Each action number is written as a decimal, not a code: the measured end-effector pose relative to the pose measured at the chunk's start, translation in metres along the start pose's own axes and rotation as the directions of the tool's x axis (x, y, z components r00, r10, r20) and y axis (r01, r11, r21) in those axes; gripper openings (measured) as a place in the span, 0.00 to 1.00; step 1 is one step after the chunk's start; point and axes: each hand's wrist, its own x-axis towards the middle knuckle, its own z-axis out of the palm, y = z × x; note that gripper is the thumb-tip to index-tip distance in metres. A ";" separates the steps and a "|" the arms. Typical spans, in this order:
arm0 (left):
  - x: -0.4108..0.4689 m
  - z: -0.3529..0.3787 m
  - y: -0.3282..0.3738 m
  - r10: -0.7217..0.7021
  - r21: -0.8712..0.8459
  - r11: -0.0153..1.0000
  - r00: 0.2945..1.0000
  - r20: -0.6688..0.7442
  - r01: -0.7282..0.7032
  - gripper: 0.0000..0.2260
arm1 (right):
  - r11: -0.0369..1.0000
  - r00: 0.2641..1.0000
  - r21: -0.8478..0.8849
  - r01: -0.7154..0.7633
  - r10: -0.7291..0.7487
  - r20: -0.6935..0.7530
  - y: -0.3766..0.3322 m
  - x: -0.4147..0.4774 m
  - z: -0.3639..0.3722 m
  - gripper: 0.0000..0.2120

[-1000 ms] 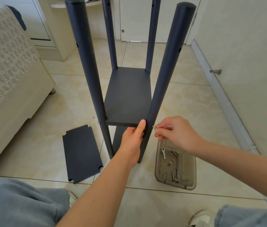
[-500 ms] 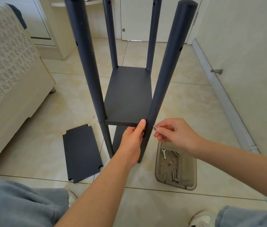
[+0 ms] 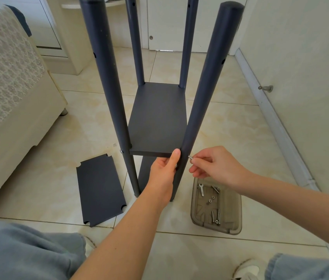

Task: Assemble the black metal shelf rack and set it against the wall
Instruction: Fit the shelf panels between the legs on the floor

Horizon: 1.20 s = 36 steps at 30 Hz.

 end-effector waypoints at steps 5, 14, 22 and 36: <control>0.001 0.000 -0.001 0.009 0.002 1.000 1.000 -0.016 -0.009 0.12 | 0.987 0.999 -0.156 0.046 -0.046 -0.001 -0.003 0.001 0.001 0.08; 0.002 -0.001 0.000 0.020 -0.010 1.000 1.000 0.010 -0.020 0.12 | 0.986 0.996 -0.148 0.077 -0.083 -0.030 0.003 0.002 0.001 0.09; 0.005 -0.001 -0.003 0.011 -0.002 1.000 0.998 0.055 -0.011 0.13 | 0.965 0.991 -0.233 0.123 -0.131 -0.019 0.001 0.006 -0.001 0.09; 0.005 -0.002 -0.005 -0.019 -0.020 1.000 0.995 0.096 0.021 0.09 | 0.943 0.986 -0.291 0.159 -0.167 -0.002 -0.003 0.009 -0.010 0.05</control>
